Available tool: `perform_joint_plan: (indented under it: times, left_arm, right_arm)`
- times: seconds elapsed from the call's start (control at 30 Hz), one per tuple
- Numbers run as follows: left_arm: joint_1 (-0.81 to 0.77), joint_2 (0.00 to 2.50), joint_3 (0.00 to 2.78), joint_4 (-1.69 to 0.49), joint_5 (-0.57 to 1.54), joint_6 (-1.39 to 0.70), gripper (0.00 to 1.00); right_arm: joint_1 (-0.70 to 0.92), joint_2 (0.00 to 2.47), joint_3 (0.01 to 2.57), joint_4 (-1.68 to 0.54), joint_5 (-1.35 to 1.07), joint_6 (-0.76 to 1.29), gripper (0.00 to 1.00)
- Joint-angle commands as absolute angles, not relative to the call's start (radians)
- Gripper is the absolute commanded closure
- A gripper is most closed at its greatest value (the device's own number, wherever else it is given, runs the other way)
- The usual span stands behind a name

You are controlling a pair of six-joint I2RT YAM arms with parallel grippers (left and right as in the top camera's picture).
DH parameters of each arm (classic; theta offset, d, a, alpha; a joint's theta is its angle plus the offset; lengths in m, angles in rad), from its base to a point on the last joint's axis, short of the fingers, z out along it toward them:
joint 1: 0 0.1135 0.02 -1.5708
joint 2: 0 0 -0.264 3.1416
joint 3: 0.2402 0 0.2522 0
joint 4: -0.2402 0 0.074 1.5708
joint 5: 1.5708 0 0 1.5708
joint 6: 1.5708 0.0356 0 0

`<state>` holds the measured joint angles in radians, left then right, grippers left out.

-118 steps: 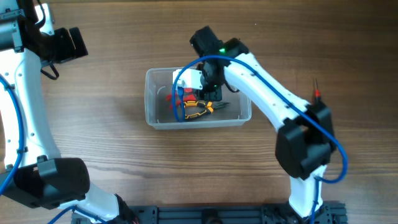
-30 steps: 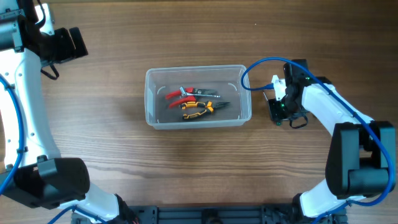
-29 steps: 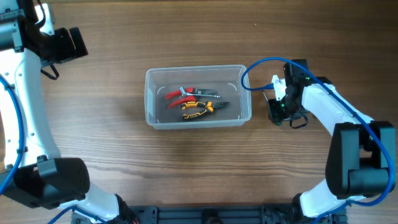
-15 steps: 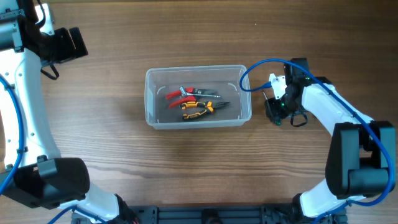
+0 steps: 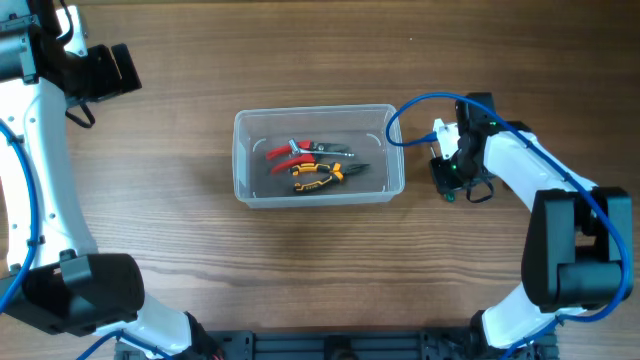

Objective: Pack container
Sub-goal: 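Carry the green screwdriver with the right gripper into the container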

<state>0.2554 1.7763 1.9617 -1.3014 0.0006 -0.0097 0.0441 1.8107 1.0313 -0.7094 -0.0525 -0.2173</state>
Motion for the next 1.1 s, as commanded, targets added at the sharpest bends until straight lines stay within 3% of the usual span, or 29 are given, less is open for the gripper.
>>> perform_joint_plan:
  times: [0.0,0.3,0.47,0.6,0.77,1.07]
  left_arm:
    - [0.26,1.784,1.961,-1.299,0.002,-0.016,0.0]
    - [0.26,1.784,1.961,-1.299,0.002,-0.016,0.0]
    - [0.26,1.784,1.961,-1.299,0.002,-0.016,0.0]
    - [0.26,1.784,1.961,-1.299,0.002,-0.016,0.0]
    - [0.26,1.784,1.961,-1.299,0.002,-0.016,0.0]
    - [0.26,1.784,1.961,-1.299,0.002,-0.016,0.0]
  right_arm:
    - [0.046,1.855,1.079,-0.755,-0.109,-0.199,0.96]
    - [0.058,1.806,1.544,-1.043,-0.126,-0.229,0.96]
    - [0.17,1.787,1.721,-1.15,-0.202,-0.347,0.96]
    - [0.348,1.788,1.728,-1.156,-0.25,-0.508,0.96]
    - [0.517,1.796,1.726,-1.158,-0.263,-0.91,0.96]
    - [0.53,2.11,1.726,-1.097,-0.264,-0.893,0.96]
